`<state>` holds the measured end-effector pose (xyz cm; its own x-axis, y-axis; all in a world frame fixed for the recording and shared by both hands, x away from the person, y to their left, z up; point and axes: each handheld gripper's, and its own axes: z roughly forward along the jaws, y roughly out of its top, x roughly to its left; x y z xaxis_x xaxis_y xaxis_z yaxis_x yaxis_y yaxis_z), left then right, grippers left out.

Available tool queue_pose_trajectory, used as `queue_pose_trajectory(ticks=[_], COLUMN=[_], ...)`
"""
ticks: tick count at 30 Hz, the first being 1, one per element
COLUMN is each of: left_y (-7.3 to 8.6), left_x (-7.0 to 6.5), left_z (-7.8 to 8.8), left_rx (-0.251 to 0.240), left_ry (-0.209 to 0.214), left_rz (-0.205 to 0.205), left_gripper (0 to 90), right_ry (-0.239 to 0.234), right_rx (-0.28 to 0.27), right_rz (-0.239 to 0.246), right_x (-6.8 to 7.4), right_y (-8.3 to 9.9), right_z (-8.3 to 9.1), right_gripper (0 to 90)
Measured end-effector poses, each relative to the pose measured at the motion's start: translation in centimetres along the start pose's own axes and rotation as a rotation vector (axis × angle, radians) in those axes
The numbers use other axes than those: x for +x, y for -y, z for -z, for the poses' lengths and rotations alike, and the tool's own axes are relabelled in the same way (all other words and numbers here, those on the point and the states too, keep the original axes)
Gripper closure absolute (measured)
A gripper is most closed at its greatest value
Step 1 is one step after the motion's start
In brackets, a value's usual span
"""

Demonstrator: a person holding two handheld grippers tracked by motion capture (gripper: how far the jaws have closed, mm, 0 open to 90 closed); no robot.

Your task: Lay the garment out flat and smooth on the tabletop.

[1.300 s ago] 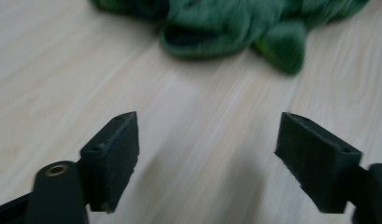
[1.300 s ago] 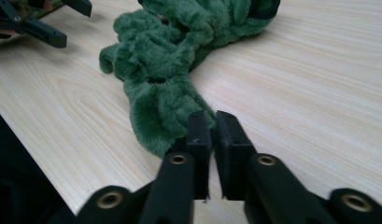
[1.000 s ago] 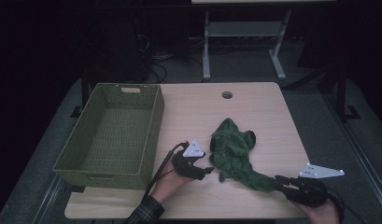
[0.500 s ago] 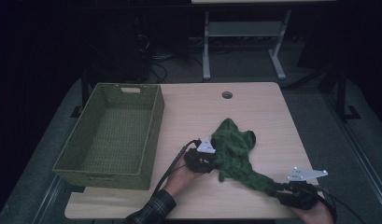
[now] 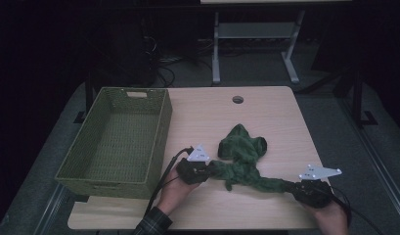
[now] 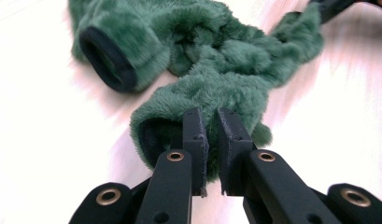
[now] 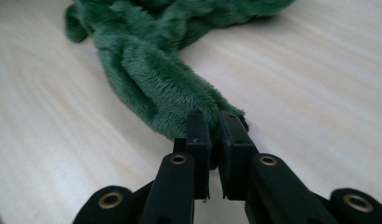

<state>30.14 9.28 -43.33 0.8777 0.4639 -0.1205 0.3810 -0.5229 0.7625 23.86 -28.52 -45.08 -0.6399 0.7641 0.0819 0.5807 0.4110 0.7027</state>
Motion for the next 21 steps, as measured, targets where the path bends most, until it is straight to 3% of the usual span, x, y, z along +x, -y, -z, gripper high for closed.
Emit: queue_pose_trajectory(ticks=[5,6,11,16,21], left_y=[1.9,2.8,4.9,5.0,3.9], left_x=[-0.7,-0.8,-1.3,-1.5,-1.8], left_z=[1.2,1.4,1.3,1.3,2.3], left_rx=[0.017,0.045,0.079,0.060,0.009], left_ry=[-0.017,-0.028,-0.012,0.002,-0.021], left_rz=[0.046,0.057,0.092,0.088,0.063], left_gripper=[83.0,83.0,82.7,75.9,60.7], right_ry=[0.060,0.063,0.038,0.018,-0.004], right_rx=[0.021,0.028,0.073,0.061,0.003], right_rz=[0.049,0.052,0.077,0.069,0.053], right_x=[-0.7,-0.7,0.1,0.6,0.7], right_y=[-1.5,-1.6,-1.6,-1.3,-1.5], right_z=[-1.1,-1.4,-2.9,-3.0,-2.0], right_gripper=[84.5,84.5,84.4,81.8,66.9])
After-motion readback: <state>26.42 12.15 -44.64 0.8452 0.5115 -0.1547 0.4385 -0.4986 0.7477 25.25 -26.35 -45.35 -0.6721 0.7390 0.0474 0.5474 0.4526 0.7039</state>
